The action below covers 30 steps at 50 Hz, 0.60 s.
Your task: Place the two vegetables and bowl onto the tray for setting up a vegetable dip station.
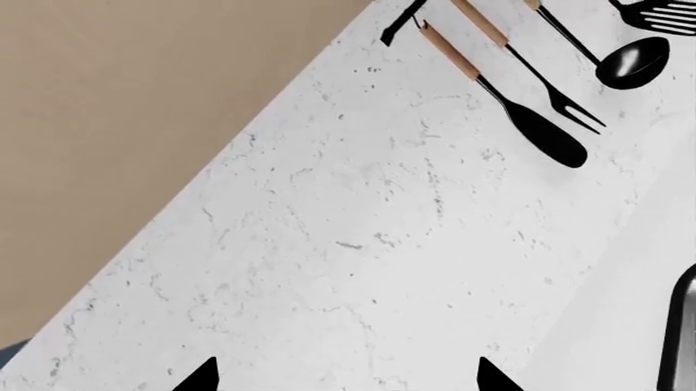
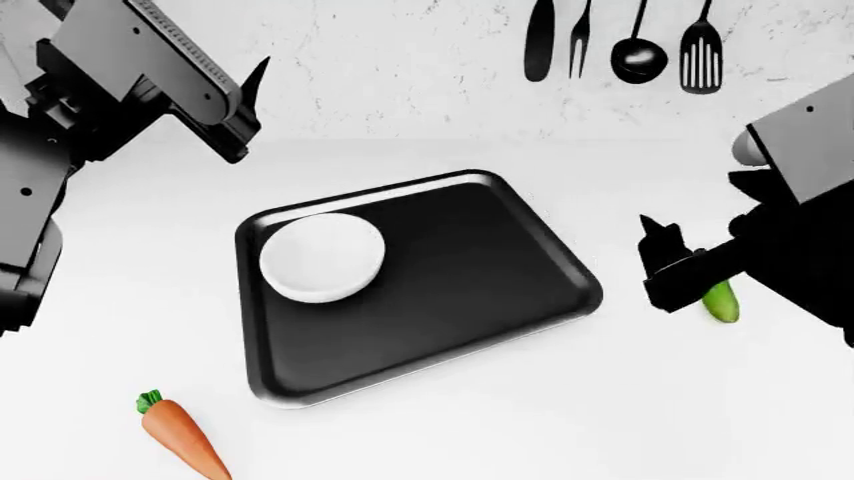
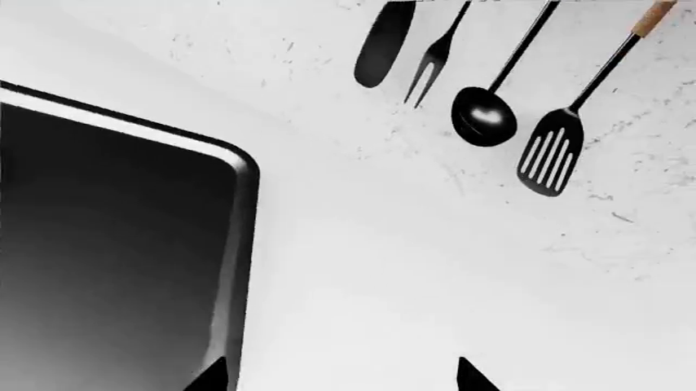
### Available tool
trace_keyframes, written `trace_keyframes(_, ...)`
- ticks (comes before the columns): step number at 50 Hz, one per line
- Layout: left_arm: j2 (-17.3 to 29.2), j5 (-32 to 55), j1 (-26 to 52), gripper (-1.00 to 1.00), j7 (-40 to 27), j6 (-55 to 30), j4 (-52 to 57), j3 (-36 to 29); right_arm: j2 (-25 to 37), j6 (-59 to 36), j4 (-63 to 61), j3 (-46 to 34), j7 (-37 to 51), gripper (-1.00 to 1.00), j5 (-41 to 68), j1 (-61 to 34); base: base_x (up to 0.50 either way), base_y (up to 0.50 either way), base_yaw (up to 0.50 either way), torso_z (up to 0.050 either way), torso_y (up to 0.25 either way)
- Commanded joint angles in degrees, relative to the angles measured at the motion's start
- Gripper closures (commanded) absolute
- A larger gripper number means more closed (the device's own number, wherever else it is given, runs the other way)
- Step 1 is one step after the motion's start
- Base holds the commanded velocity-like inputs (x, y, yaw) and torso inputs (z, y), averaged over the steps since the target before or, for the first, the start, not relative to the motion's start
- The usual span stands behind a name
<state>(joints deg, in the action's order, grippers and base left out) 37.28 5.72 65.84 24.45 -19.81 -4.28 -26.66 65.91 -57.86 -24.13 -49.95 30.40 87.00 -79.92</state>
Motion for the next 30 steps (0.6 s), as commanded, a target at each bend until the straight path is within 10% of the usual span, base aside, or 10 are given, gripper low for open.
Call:
trace_keyframes(1, 0.5, 0.4, -1.1, -1.00, -0.4, -0.2, 1.1, 0.4, -1.9, -2.3, 9.6, -0.2, 13.6, -1.00, 9.3, 2.0, 0.00, 0.00, 0.00, 0.000, 0.000)
trace_keyframes(30, 0.3, 0.0, -1.1, -1.00, -0.8, 0.0, 0.9, -0.1, -7.1, -3.0, 24.4, -4.7, 22.1, -1.00, 10.0, 3.9, 0.00, 0.00, 0.00, 0.000, 0.000)
